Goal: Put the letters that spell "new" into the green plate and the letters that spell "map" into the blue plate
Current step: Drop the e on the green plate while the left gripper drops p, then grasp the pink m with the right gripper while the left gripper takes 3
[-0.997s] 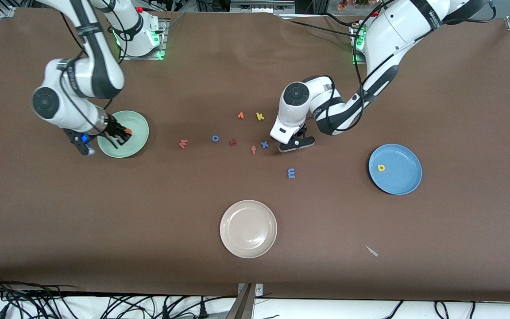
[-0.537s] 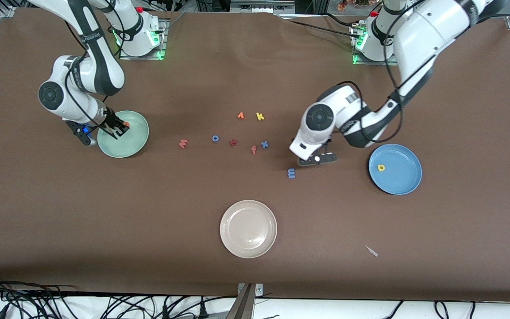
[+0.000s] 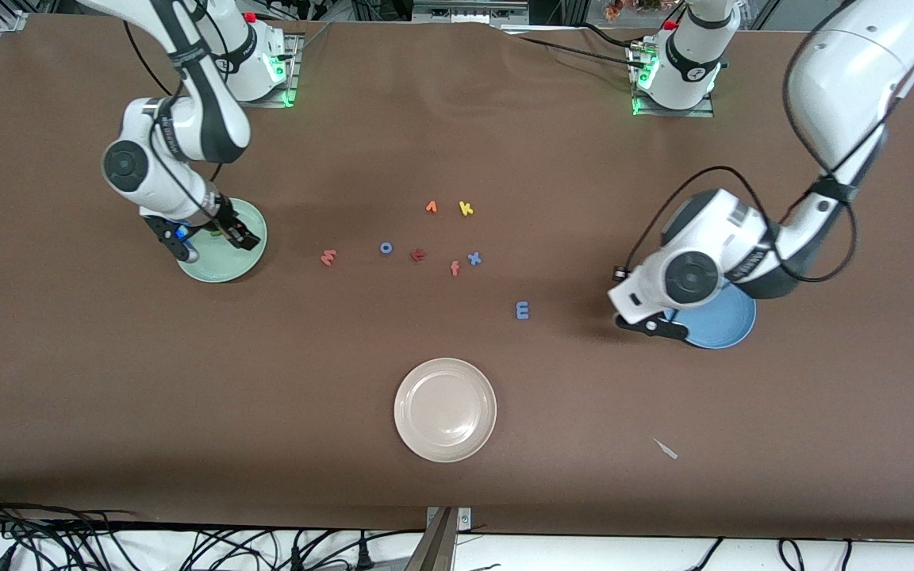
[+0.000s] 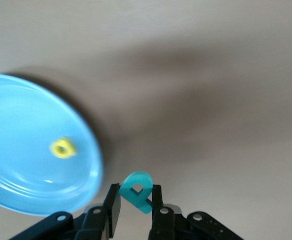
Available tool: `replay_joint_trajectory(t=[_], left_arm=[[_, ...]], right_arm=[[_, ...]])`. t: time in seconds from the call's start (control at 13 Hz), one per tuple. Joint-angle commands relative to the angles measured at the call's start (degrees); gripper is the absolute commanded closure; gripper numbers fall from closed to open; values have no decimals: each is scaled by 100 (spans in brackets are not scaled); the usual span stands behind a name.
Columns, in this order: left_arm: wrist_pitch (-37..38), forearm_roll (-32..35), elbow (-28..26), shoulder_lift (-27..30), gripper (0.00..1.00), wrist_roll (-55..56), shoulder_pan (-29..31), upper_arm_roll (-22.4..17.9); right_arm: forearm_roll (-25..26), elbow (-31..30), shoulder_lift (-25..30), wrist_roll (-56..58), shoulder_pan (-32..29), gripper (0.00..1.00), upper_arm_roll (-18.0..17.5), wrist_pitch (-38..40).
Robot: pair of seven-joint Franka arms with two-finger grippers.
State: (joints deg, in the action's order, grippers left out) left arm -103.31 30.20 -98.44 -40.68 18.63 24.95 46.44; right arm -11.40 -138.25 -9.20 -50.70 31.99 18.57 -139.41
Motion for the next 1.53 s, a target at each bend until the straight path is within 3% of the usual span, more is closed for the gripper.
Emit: replay_joint_trajectory(t=[0.0, 0.15, 0.23, 0.31, 0.38, 0.46, 0.77, 1.0, 1.3, 1.46], left_arm=[[92, 178, -9, 69, 91, -1192, 527, 32], [-13, 511, -17, -36, 87, -1677, 704, -29], [-92, 644, -35, -89, 82, -1792, 696, -108], [-180, 654, -44, -133, 71, -1802, 687, -152], [-180, 636, -44, -134, 28, -1802, 696, -153], [-146, 541, -9, -108, 0, -1732, 661, -135], [-180, 198, 9, -72, 0, -1189, 599, 75], [-757, -127, -9, -90, 0, 380, -13, 129], [-1699, -94, -9, -344, 0, 2334, -1182, -29], [-2156, -67, -9, -397, 0, 3011, -1744, -335]], right_arm=[[-73, 351, -353, -240, 36, 10, -511, -234], [-64, 387, -608, -116, 36, 10, -871, -760], [-73, 378, -749, -107, 36, 10, -1047, -1059], [-64, 387, -898, -107, 36, 10, -1144, -1323], [-56, 387, -1030, -107, 36, 10, -1276, -1560], [-64, 387, -1119, -107, 36, 10, -1373, -1789], [-55, 387, -1251, -37, 71, 16, -1382, -1975], [-55, 387, -1426, -46, 88, 20, -1391, -2282], [-55, 396, -1383, 42, 88, 70, -1382, -2301], [-64, 405, -1348, 138, 80, 84, -1374, -2266]])
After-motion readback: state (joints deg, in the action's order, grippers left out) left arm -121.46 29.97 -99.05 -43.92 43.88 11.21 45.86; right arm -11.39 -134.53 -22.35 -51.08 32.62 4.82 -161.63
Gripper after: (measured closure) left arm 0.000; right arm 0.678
